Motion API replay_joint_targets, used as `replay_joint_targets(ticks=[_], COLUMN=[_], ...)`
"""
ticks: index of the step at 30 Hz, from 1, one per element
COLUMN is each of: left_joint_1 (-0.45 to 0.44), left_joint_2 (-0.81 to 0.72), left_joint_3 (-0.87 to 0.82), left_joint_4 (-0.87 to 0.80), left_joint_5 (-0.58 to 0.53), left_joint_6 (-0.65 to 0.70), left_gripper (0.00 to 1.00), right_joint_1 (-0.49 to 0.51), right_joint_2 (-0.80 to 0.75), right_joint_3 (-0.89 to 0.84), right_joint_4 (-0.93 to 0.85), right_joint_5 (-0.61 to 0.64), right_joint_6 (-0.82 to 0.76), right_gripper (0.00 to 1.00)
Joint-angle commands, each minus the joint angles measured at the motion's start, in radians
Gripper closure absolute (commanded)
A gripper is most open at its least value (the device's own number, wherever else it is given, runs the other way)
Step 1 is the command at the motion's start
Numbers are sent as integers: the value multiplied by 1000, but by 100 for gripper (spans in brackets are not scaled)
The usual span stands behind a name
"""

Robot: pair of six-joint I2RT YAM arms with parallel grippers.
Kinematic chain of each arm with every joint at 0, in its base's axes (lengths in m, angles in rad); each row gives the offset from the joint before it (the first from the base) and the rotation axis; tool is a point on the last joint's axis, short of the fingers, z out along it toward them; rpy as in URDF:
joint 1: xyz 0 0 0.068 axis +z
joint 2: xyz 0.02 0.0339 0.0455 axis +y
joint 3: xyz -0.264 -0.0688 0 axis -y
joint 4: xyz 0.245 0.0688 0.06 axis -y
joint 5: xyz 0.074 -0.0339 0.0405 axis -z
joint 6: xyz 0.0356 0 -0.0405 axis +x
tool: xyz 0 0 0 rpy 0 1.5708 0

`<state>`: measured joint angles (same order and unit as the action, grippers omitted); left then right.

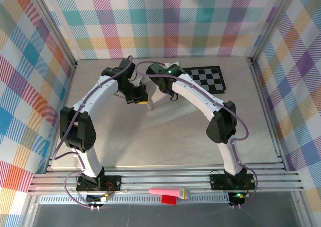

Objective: Fold the paper box

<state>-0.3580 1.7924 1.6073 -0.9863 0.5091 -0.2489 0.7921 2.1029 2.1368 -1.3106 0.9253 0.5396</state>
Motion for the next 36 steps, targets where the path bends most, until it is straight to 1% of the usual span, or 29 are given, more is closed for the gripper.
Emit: replay_joint_targets(ticks=[1,4,6,8,11,16,21,24,28,33,36], left_joint_1=[-18,-22,-30,-43,-65,-97,-120,-122,-122,-122,-122], left_joint_2=[-43,-67,-73,-71,-58,-22,-16,-20,-22,12,13], left_joint_3=[-50,-149,-208,-259,-324,-403,-444,-461,-454,-424,-428], left_joint_4=[108,212,272,322,389,496,561,590,600,583,595], left_joint_5=[15,-34,-70,-104,-150,-203,-275,-318,-362,-384,-392], left_joint_6=[-41,-80,-99,-111,-126,-156,-170,-169,-146,-119,-107], left_gripper=[100,100,100,100,100,99,85,77,73,76,84], right_joint_1=[16,21,23,27,34,44,48,48,48,48,48], right_joint_2=[-105,-249,-316,-328,-290,-253,-208,-188,-167,-155,-152], right_joint_3=[-164,-429,-569,-629,-654,-722,-722,-723,-713,-702,-695], right_joint_4=[82,304,435,459,420,438,419,419,401,396,395], right_joint_5=[-135,-195,-247,-275,-282,-275,-230,-226,-224,-223,-223], right_joint_6=[85,109,108,137,186,233,238,231,235,227,224], right_gripper=[100,100,100,100,100,100,100,100,100,100,100])
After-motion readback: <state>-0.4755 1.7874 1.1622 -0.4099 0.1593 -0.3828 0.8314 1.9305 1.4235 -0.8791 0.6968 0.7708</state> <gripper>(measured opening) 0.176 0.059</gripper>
